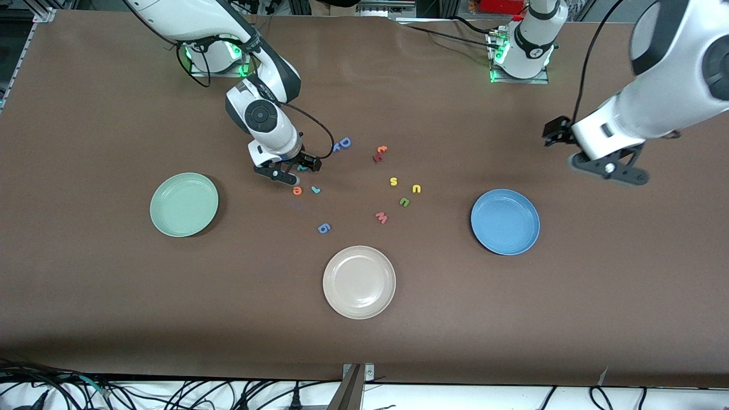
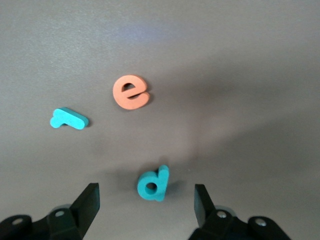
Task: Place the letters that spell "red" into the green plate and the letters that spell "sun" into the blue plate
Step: 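Grasp the teal d with the right gripper while the left gripper reaches letters, then drop the teal d on the green plate while the left gripper grasps yellow u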
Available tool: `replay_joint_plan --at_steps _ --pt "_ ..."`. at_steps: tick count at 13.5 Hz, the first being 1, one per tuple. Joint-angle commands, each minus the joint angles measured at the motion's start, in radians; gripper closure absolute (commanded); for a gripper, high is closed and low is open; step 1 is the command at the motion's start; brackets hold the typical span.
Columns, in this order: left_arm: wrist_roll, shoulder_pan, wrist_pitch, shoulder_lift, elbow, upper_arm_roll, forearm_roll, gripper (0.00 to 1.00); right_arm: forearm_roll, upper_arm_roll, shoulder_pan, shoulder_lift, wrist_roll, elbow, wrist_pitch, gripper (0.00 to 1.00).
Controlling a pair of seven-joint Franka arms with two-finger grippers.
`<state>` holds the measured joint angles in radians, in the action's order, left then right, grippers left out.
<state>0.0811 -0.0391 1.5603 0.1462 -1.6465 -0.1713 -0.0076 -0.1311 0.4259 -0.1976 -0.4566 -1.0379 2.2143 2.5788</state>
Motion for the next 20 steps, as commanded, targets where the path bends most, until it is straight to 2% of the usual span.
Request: replay_joint_plan --at_steps 1,4,9,11,14,16,18,20 --pt "-0.053 -0.01 0.087 0.099 0.013 -0.043 -0.005 0.0 -0.024 -0.006 -0.005 -0.016 -0.01 0.005 0.037 0.15" --pt "-0.214 -0.099 0.228 0.186 0.005 -0.059 0.008 0.0 -0.027 -0.013 -0.003 -0.024 -0.008 0.004 0.037 0.27" --pt "-0.358 -0.192 0.412 0.329 -0.013 -0.059 0.011 0.0 -0.038 -0.021 -0.002 -0.025 -0.007 0.004 0.037 0.67" --pt "-0.525 -0.255 0.51 0.358 -0.053 -0.057 0.014 0.0 -0.038 -0.021 -0.002 -0.025 -0.007 0.004 0.035 0.84" --pt "-0.566 -0.283 0.61 0.363 -0.137 -0.059 0.038 0.0 -0.038 -0.024 -0.002 -0.025 -0.008 0.002 0.032 0.87" --pt "-0.596 -0.301 0.74 0.362 -0.226 -0.057 0.04 0.0 -0.038 -0.024 0.003 -0.008 -0.002 -0.001 0.023 0.87" --pt "-0.601 -0.317 0.773 0.36 -0.263 -0.057 0.06 0.0 -0.038 -0.029 0.009 0.036 0.012 -0.019 -0.038 0.87" --pt "-0.68 -0.346 0.785 0.378 -0.277 -0.059 0.127 0.0 -0.038 -0.039 0.009 0.064 0.022 -0.08 -0.17 0.87"
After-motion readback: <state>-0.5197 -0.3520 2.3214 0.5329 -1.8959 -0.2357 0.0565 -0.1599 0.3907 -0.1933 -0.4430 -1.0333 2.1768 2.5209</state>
